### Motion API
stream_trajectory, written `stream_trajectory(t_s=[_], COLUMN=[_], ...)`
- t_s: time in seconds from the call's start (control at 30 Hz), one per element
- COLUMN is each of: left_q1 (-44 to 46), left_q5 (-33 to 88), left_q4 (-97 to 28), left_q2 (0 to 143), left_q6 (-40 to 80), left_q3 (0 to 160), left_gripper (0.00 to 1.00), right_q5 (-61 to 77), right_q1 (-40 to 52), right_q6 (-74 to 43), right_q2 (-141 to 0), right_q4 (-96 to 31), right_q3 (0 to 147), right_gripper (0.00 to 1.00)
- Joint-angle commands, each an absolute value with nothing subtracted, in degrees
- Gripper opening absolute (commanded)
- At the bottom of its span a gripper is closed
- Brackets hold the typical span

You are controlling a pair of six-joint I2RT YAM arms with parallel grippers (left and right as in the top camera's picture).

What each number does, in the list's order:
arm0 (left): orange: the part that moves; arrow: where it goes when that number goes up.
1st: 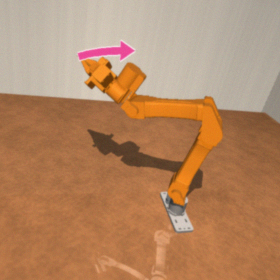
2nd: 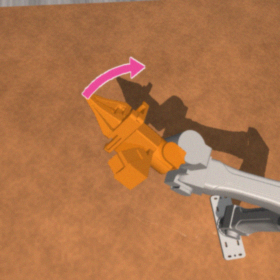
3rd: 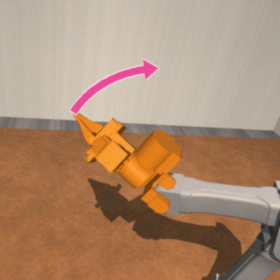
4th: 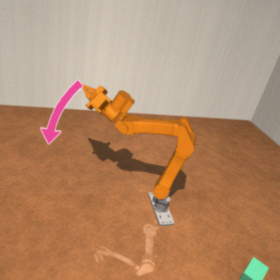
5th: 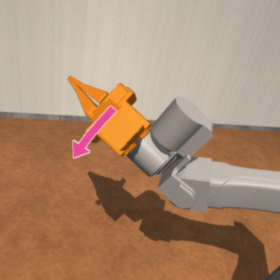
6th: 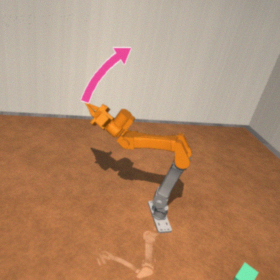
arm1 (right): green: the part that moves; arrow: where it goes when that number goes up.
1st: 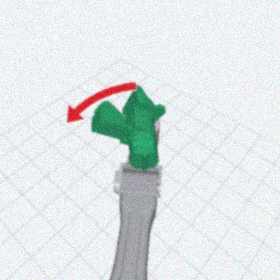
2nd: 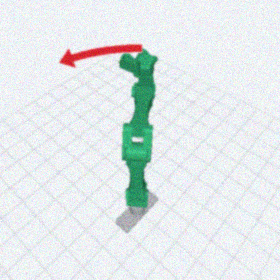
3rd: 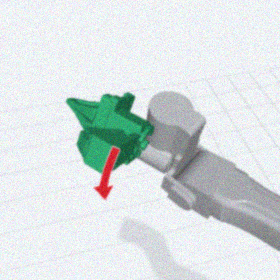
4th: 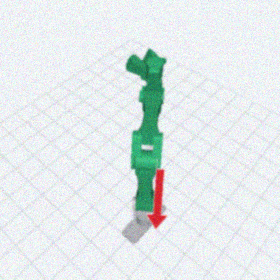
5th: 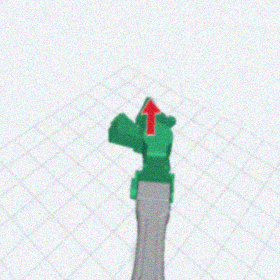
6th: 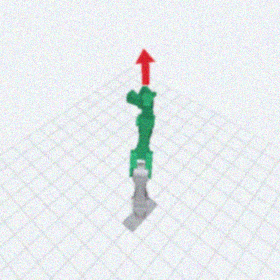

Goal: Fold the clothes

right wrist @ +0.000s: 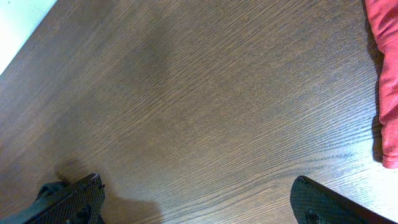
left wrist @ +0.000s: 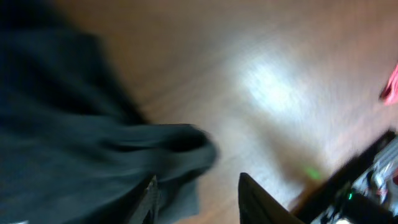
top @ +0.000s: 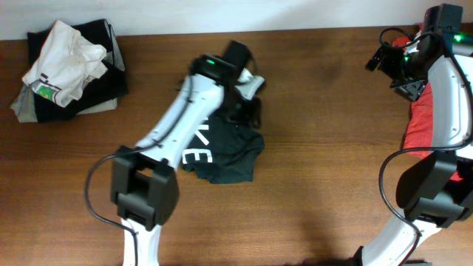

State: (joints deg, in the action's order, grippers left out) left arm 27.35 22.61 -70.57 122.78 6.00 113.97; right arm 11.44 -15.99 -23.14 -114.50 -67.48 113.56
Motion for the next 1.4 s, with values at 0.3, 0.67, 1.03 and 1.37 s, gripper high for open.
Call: stream_trajectory(t_s=[0.3, 0.67, 1.03, 1.37], left_q1=[20.25, 21.02, 24.77, 31.94], left_q5=[26.46, 27.29, 27.22, 21.17], left_q4=[-62.46, -57.25, -50.48, -49.69], left_q2=[128.77, 133.21, 134.89, 134.91], left_q6=[15.88, 15.86, 15.38, 14.48], left_q3=[114.45, 114.45, 114.48, 114.48], left_gripper=[0.81, 0.52, 0.01, 0.60], right_q5=[10.87, 10.87, 10.87, 10.87], right_q1=[-16.16, -16.16, -16.16, -16.16], right_q6=[-22.74, -22.74, -22.74, -22.74], right_q2=[-113.78, -113.78, -113.78, -113.78], right_q4=[-67.48, -67.48, -67.46, -67.48], right_q3=[114.28, 114.28, 114.28, 114.28], right_gripper=[0.99, 0.99, 0.99, 0.99])
